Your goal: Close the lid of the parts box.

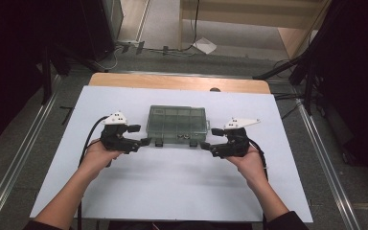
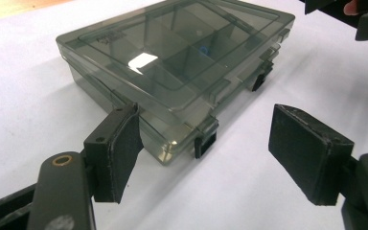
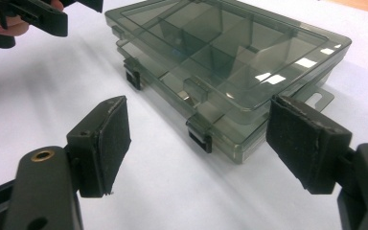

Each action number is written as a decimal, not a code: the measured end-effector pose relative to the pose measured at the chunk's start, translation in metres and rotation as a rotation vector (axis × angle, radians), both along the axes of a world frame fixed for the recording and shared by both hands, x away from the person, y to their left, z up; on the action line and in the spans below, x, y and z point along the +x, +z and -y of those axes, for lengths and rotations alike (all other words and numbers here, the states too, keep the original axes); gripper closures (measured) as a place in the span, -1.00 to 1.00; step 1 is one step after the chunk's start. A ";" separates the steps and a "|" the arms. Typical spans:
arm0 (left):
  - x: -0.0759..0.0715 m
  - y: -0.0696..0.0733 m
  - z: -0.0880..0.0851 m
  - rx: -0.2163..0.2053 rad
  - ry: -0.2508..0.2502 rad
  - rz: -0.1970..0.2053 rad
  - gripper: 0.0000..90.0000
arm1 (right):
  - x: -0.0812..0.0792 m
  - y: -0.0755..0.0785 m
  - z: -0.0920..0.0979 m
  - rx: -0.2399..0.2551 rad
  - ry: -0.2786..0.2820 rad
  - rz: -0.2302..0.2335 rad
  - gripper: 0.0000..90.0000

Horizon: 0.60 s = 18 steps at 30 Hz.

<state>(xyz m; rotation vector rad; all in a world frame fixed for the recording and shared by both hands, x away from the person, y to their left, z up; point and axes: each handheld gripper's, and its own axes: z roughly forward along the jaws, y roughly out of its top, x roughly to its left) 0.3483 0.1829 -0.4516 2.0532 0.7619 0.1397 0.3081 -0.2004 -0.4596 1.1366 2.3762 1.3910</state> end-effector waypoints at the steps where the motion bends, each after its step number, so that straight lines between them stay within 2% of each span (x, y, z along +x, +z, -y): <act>1: -0.001 0.000 -0.001 0.006 -0.003 -0.001 -0.40 | -0.001 0.000 0.000 0.000 -0.003 0.003 -0.46; 8: -0.008 0.000 -0.005 0.002 -0.003 -0.011 -0.40 | -0.008 -0.003 0.003 -0.004 0.005 -0.006 -0.47; 11: -0.012 -0.001 -0.007 0.016 -0.010 -0.001 -0.40 | -0.011 -0.004 0.005 0.004 0.015 -0.016 -0.47; 18: -0.022 -0.003 -0.010 0.030 -0.033 -0.019 -0.40 | -0.020 -0.007 0.008 -0.006 0.018 -0.011 -0.48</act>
